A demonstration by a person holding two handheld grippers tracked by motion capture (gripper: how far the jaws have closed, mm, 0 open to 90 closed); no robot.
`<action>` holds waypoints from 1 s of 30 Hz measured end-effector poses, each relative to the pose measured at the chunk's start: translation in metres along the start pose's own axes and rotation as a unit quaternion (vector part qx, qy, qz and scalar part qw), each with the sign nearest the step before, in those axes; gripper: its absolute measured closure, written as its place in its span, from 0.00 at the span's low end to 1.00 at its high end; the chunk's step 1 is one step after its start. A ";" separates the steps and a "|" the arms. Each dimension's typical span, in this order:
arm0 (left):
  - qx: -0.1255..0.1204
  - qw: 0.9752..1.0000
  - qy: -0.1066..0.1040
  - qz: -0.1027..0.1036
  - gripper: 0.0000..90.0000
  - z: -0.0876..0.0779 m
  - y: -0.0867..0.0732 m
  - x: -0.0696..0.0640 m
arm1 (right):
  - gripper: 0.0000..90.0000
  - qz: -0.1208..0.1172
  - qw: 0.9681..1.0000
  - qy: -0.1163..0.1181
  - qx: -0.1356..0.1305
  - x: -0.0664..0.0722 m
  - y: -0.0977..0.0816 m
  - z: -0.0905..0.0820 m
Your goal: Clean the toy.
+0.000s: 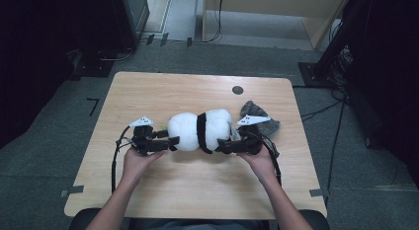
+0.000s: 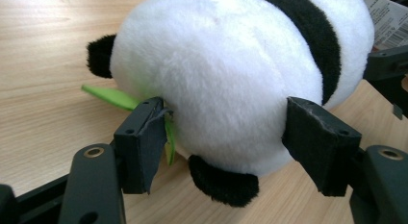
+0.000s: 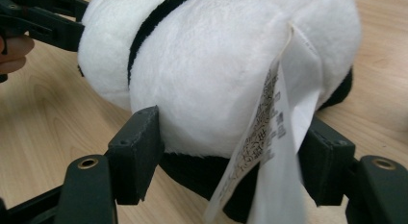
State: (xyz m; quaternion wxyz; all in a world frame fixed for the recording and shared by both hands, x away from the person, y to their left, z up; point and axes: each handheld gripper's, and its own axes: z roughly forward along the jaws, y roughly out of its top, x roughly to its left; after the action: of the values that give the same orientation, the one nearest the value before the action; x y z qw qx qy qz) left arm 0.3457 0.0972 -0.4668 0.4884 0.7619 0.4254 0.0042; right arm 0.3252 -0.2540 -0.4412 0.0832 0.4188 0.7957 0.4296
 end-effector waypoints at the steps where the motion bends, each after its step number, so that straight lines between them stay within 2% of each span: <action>1: -0.001 1.000 0.002 0.001 0.35 -0.001 0.000 0.000 | 0.36 0.001 1.000 -0.001 -0.003 -0.001 0.000 -0.001; 11: 0.002 1.000 0.008 0.008 0.32 -0.001 0.000 -0.002 | 0.38 0.005 1.000 -0.014 -0.026 -0.013 0.001 -0.019; 17: -0.003 1.000 0.012 0.016 0.30 -0.002 0.001 -0.003 | 0.39 0.007 0.999 -0.031 -0.038 -0.023 0.000 -0.029; 21: 0.001 0.999 0.019 0.026 0.27 0.002 0.000 -0.006 | 0.41 0.004 0.998 -0.032 -0.048 -0.028 -0.002 -0.032; 24: 0.002 0.999 0.019 0.030 0.27 0.002 0.000 -0.006 | 0.43 -0.004 0.998 -0.040 -0.051 -0.032 -0.004 -0.034; 30: -0.003 0.999 0.018 0.032 0.27 0.003 -0.002 -0.005 | 0.44 -0.003 0.997 -0.060 -0.053 -0.040 -0.006 -0.036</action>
State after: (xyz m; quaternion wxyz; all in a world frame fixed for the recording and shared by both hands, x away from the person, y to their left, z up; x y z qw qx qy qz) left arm 0.3424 0.0919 -0.4672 0.4825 0.7734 0.4097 0.0345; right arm 0.3292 -0.3073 -0.4329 0.1547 0.4364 0.7666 0.4450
